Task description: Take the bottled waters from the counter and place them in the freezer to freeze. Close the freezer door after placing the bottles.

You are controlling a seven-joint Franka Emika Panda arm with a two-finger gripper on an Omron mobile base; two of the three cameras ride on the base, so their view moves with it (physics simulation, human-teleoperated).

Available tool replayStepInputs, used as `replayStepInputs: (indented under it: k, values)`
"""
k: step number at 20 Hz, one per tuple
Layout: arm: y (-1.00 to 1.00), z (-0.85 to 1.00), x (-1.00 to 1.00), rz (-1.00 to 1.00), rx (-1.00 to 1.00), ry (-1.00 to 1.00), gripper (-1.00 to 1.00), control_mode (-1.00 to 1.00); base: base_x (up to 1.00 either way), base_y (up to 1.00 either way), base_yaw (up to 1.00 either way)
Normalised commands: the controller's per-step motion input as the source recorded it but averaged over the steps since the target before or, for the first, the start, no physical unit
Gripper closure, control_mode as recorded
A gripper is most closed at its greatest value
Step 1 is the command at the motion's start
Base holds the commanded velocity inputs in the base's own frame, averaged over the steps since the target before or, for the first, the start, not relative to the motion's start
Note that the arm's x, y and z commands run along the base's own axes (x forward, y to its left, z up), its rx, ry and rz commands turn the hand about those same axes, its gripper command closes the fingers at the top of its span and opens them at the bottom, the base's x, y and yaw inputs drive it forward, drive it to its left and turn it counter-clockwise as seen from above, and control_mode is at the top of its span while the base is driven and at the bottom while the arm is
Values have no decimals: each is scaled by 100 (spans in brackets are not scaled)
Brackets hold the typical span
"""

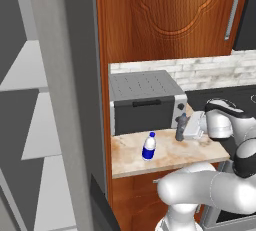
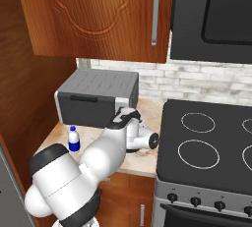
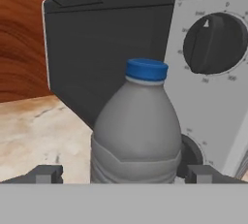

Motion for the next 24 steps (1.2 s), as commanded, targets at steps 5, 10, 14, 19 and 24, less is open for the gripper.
replayStepInputs:
  k: [5, 10, 14, 19, 24]
  values:
    - [0, 0, 3, 0, 0, 0, 100, -100, 0, 0, 0]
    - [0, 0, 4, 0, 0, 0, 100, -100, 0, 0, 0]
    - [0, 0, 1, 0, 0, 1, 100, -100, 0, 0, 0]
    - [6, 19, -5, 0, 0, 11, 100, -100, 0, 0, 0]
    - [3, 81, -40, 0, 0, 13, 100, -100, 0, 0, 0]
